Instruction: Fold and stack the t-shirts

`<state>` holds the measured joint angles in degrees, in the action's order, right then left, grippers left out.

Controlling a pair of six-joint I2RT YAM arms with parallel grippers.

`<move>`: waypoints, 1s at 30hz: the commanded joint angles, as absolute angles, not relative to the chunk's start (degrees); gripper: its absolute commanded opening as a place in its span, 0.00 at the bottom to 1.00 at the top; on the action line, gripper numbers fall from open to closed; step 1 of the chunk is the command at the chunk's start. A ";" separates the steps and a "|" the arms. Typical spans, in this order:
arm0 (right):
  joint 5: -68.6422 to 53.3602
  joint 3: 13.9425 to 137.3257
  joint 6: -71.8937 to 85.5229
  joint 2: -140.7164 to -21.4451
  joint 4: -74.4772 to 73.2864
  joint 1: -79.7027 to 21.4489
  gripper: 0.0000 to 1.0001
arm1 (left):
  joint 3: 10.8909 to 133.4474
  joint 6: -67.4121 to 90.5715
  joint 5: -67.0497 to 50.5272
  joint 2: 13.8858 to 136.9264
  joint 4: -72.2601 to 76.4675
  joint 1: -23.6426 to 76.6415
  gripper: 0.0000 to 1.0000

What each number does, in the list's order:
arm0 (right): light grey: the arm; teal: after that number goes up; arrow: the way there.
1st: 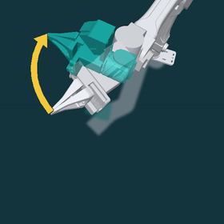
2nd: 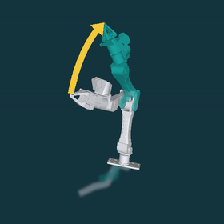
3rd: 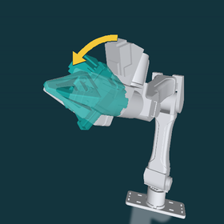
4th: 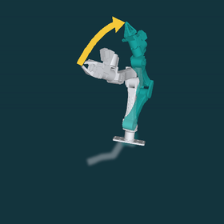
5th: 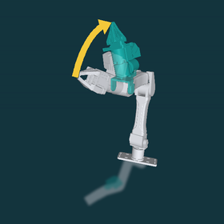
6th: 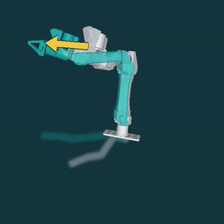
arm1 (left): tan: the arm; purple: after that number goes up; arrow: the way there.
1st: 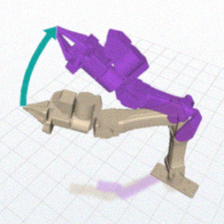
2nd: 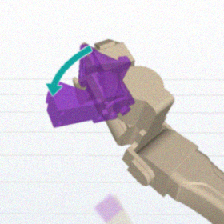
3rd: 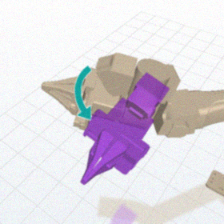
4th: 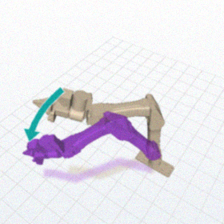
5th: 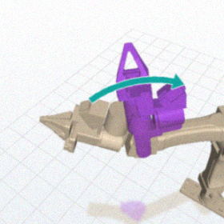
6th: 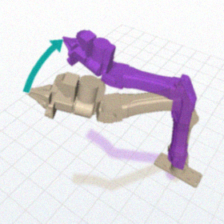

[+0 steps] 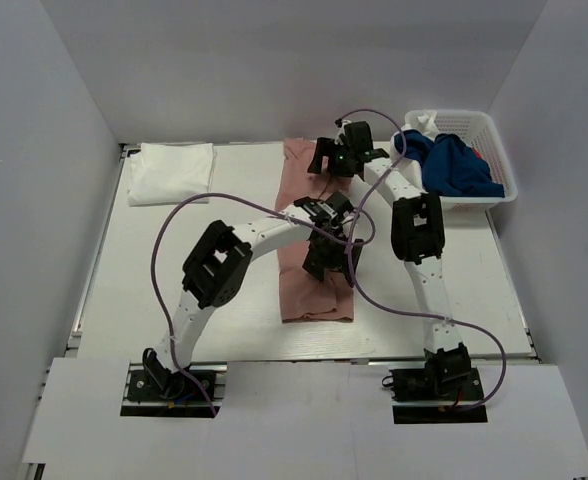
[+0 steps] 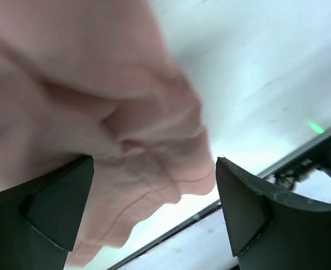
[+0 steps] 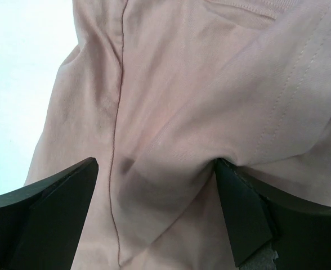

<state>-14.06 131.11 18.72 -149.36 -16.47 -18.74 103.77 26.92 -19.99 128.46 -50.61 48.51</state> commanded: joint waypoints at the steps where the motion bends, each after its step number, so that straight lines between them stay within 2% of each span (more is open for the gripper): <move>1: -16.97 134.12 14.87 -146.79 -14.84 -18.55 0.90 | 100.82 28.04 -12.51 118.50 -46.93 49.21 0.99; 7: -17.66 129.12 9.42 -131.94 -16.08 -19.07 0.90 | 87.74 26.97 -6.27 101.45 -47.28 49.75 0.99; 8: -18.10 125.02 9.06 -126.09 -16.26 -19.25 0.90 | 83.54 28.90 -4.76 96.81 -47.98 49.75 0.99; 10: -18.20 121.13 8.18 -121.75 -16.09 -19.77 0.90 | 78.51 32.06 -0.64 92.83 -49.21 49.75 0.99; 11: -17.58 112.06 8.17 -116.68 -15.82 -19.95 0.90 | 75.53 33.82 0.25 90.90 -49.22 49.14 0.99; 12: -16.97 108.32 7.91 -114.02 -15.39 -20.21 0.90 | 69.67 36.88 0.26 87.66 -48.52 48.61 0.99; 13: -15.05 99.06 8.61 -105.21 -11.90 -20.82 0.90 | 67.09 38.48 1.57 86.41 -47.99 48.60 0.99; 14: -13.55 89.05 9.31 -102.16 -10.30 -21.61 0.90 | 63.49 39.89 2.54 85.53 -47.99 48.60 0.99; 15: -11.36 84.60 11.14 -93.08 -7.06 -22.32 0.90 | 61.89 42.16 3.59 84.04 -47.99 48.60 0.99; 18: -9.58 59.40 17.03 -85.01 -3.61 -23.55 0.90 | 55.82 42.80 2.91 81.66 -43.17 48.60 0.99; 19: -10.28 56.28 18.70 -77.86 -3.52 -24.25 0.90 | 54.59 42.80 2.20 81.13 -41.50 48.60 0.99; 21: -14.38 46.82 20.47 -72.46 -5.69 -24.78 0.90 | 52.21 42.80 0.01 81.12 -37.55 48.60 0.99; 27: -21.88 33.67 26.80 -62.85 -11.42 -27.42 0.90 | 50.46 42.19 -1.05 87.61 -34.37 49.83 0.95; 30: -23.73 29.36 28.21 -63.28 -11.87 -28.21 0.90 | 49.14 42.19 -3.25 89.91 -31.48 49.83 0.88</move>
